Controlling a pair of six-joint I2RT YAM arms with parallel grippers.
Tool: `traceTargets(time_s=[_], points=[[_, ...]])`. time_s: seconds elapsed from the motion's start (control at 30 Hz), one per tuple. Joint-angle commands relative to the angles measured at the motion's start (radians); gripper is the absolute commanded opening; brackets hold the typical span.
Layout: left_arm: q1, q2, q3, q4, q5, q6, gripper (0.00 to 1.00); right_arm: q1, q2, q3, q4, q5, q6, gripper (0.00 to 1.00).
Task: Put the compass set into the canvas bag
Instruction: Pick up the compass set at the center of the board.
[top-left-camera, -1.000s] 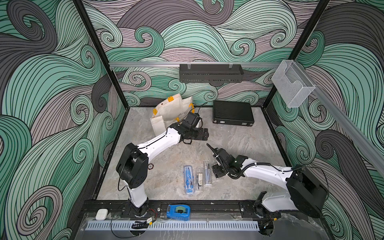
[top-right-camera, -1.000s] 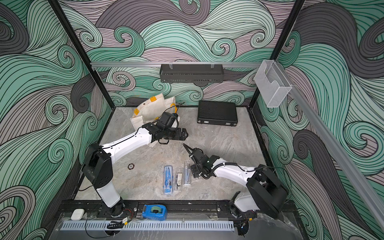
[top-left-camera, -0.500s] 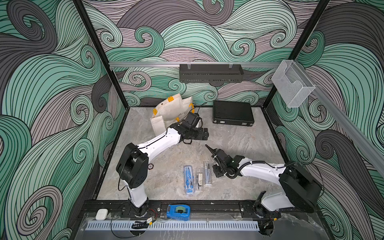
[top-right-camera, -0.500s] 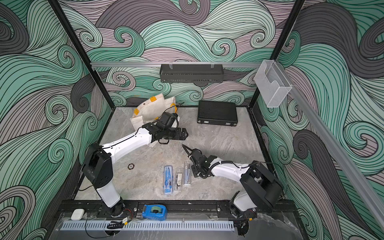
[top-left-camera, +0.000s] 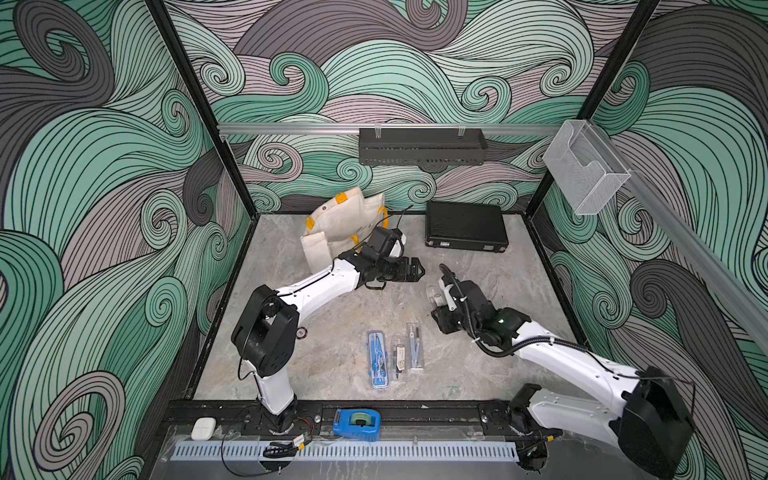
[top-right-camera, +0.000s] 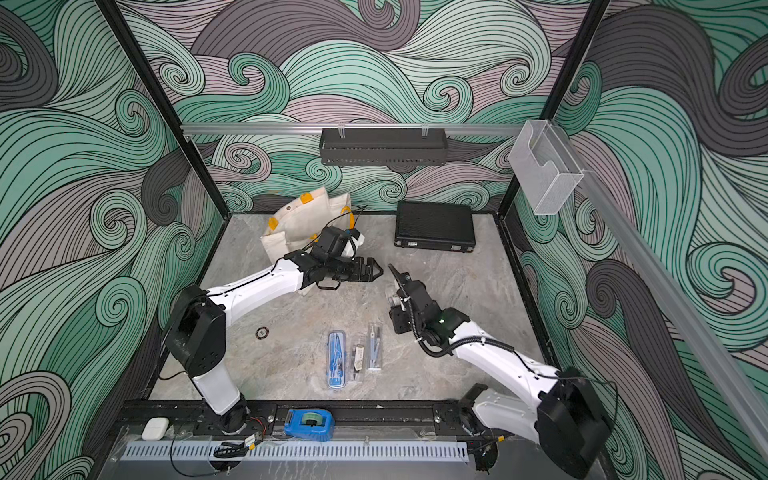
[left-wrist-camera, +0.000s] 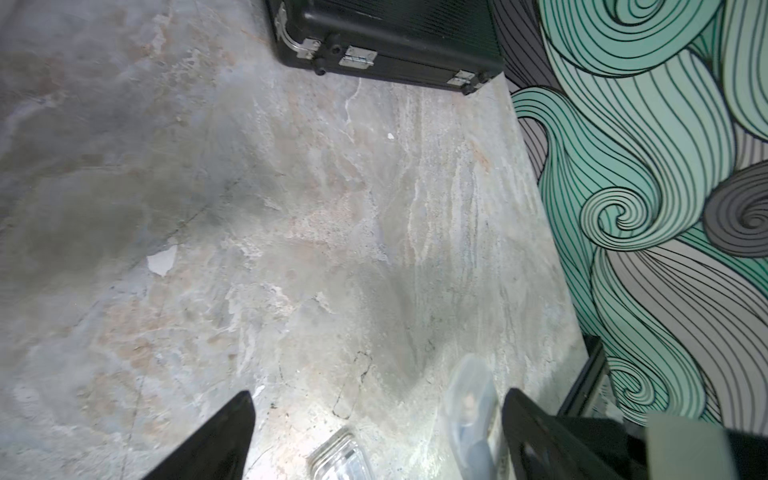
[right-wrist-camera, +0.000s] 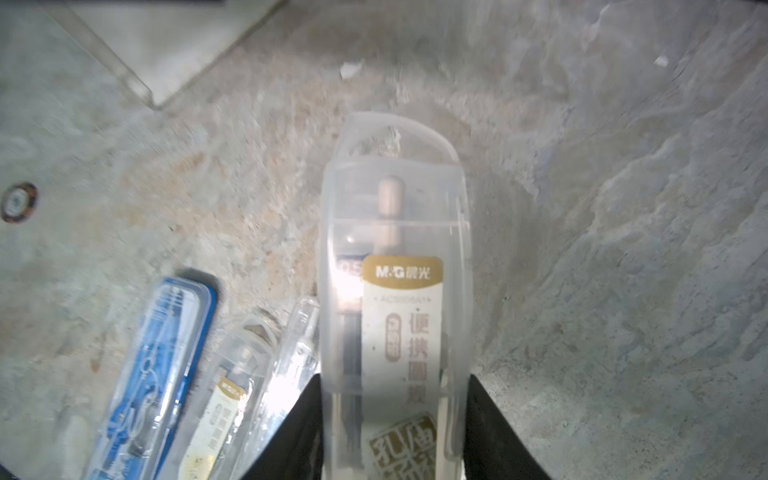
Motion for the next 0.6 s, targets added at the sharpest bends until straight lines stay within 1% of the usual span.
traceTargets(time_s=[0.0,0.13,0.27,0.47,0.57], points=[[0.012,-0.035,-0.009,0.113,0.145,-0.035,0.93,-0.024,-0.062,0.009,0.064,-0.065,-0.034,0.45],[0.008,-0.028,-0.014,0.167,0.212,-0.071,0.91,-0.038,-0.104,-0.003,0.126,-0.098,-0.032,0.45],[0.003,-0.032,-0.027,0.238,0.267,-0.108,0.88,-0.040,-0.083,0.024,0.128,-0.115,-0.033,0.45],[-0.006,-0.032,-0.029,0.256,0.286,-0.128,0.83,-0.039,-0.056,0.040,0.163,-0.117,-0.026,0.45],[-0.014,-0.022,-0.019,0.232,0.288,-0.133,0.75,-0.040,-0.038,0.053,0.169,-0.101,-0.030,0.44]])
